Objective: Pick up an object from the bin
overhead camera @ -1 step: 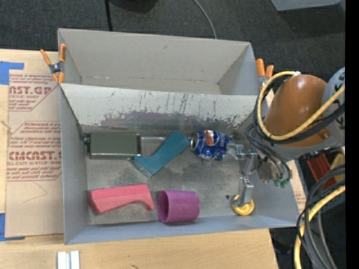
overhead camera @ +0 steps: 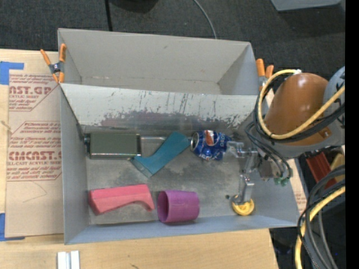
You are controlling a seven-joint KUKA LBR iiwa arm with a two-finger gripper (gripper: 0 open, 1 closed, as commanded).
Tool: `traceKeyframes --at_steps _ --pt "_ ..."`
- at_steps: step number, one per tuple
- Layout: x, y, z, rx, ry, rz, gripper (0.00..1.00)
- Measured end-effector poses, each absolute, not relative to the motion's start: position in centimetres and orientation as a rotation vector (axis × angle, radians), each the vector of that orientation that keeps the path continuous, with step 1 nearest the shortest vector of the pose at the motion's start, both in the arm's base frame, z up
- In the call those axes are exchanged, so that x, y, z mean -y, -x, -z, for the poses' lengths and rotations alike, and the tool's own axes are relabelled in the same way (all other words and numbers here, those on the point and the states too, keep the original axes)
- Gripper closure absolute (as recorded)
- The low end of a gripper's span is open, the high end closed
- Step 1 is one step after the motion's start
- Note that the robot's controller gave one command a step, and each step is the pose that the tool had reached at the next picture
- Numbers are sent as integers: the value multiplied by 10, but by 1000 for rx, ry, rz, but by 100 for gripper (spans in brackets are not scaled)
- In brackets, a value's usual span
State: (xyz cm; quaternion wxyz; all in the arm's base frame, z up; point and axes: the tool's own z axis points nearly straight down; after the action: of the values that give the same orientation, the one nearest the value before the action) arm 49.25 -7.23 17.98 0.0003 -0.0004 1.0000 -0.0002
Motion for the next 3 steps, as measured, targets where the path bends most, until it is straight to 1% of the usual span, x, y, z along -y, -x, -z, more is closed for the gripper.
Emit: traceKeyframes --at_steps 1,2,3 --pt "132 -507 -134 -3144 6 1 0" --pt "165 -507 -111 -3148 37 0 0" --pt "148 -490 -127 -3144 -37 -2 0"
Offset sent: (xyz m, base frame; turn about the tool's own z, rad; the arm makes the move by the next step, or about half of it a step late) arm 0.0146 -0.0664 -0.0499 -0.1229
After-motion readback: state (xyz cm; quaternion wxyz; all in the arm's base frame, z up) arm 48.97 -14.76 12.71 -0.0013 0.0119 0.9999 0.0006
